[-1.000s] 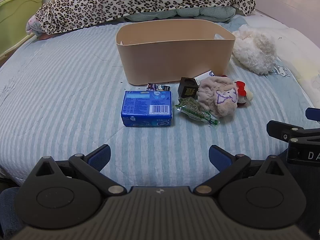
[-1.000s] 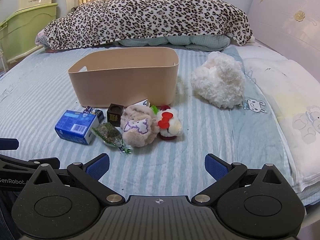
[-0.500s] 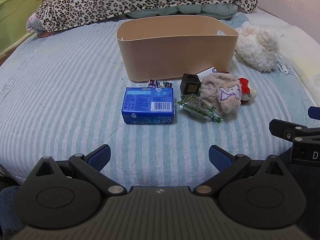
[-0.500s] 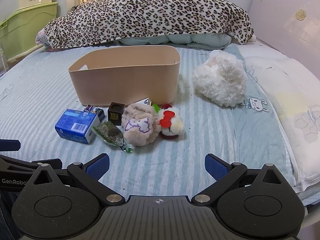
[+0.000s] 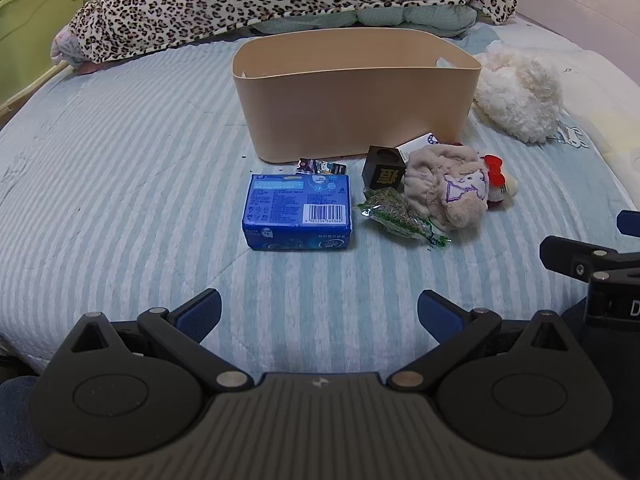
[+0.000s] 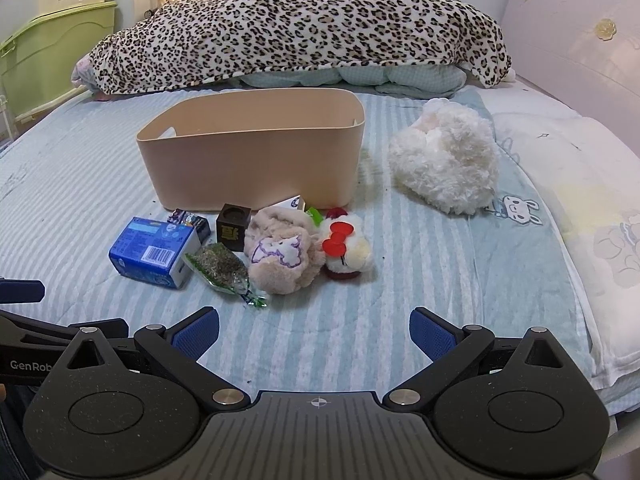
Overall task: Organize objects
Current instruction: 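Move both tools toward the blue tissue pack and pink plush toy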
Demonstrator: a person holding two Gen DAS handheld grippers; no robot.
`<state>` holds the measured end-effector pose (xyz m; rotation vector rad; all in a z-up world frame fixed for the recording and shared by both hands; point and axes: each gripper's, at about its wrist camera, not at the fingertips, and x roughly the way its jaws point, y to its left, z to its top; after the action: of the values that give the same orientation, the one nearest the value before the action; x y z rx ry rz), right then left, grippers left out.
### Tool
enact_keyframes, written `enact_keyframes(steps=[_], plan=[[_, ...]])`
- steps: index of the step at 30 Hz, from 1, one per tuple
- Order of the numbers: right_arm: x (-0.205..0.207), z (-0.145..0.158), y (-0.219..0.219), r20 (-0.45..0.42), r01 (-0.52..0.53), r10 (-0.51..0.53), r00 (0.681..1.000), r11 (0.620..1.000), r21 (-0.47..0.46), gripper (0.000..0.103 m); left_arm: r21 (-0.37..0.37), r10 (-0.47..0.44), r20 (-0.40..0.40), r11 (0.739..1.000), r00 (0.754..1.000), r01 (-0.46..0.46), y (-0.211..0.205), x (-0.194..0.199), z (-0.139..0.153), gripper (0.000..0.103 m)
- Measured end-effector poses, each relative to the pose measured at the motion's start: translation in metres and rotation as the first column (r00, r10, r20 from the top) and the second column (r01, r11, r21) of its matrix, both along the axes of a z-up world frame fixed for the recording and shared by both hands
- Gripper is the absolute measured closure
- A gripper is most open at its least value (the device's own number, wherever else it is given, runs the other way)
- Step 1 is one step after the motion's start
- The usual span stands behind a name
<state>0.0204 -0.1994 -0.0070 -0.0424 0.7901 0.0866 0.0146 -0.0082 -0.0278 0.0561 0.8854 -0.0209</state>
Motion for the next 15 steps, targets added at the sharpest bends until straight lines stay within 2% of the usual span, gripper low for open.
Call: enact_keyframes(steps=[15], plan=[[0.026, -0.014, 0.003, -0.002, -0.018, 0.018, 1.0, 0.999, 0.028, 0.0, 0.002, 0.002, 0.036, 1.0, 0.999, -0.002, 0.005, 0.018, -0.01, 0.0]])
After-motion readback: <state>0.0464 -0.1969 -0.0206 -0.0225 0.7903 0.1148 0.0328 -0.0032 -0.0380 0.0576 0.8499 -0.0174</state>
